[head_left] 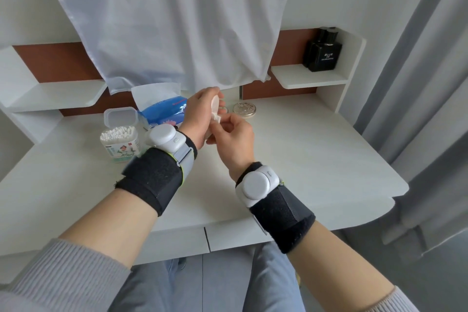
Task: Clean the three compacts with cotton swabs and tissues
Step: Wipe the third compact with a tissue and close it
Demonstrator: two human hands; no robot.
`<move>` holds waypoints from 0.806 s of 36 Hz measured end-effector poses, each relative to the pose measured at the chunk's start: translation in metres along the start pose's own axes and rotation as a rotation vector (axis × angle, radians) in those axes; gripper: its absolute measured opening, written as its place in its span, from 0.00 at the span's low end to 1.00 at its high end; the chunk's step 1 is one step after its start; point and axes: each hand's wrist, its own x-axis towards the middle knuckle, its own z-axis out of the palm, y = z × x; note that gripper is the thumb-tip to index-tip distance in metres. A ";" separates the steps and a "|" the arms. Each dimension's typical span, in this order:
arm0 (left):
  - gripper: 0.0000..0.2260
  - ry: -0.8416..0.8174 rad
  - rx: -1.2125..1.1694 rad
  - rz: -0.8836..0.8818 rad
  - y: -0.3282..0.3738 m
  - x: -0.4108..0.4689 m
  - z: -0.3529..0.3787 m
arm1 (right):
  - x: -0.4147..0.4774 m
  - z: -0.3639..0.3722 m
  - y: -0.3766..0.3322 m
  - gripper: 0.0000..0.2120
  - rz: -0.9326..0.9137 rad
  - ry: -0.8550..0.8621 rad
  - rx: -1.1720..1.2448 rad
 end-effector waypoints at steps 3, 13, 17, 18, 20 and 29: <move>0.06 -0.084 0.138 -0.082 -0.002 0.004 0.012 | 0.013 -0.010 0.000 0.03 -0.104 0.047 -0.001; 0.10 -0.208 0.147 -0.101 -0.013 0.016 0.041 | 0.072 -0.051 0.007 0.05 -0.047 0.165 -0.162; 0.08 -0.198 0.288 0.006 -0.027 0.032 0.062 | 0.088 -0.074 0.018 0.05 0.010 0.182 -0.302; 0.08 -0.188 0.363 0.069 -0.032 0.038 0.068 | 0.092 -0.080 0.022 0.04 0.023 0.207 -0.290; 0.09 -0.166 0.498 0.162 -0.040 0.049 0.081 | 0.097 -0.092 0.031 0.05 0.048 0.270 -0.261; 0.12 -0.302 0.768 0.252 -0.080 0.074 0.122 | 0.112 -0.111 0.046 0.02 0.040 0.570 -0.122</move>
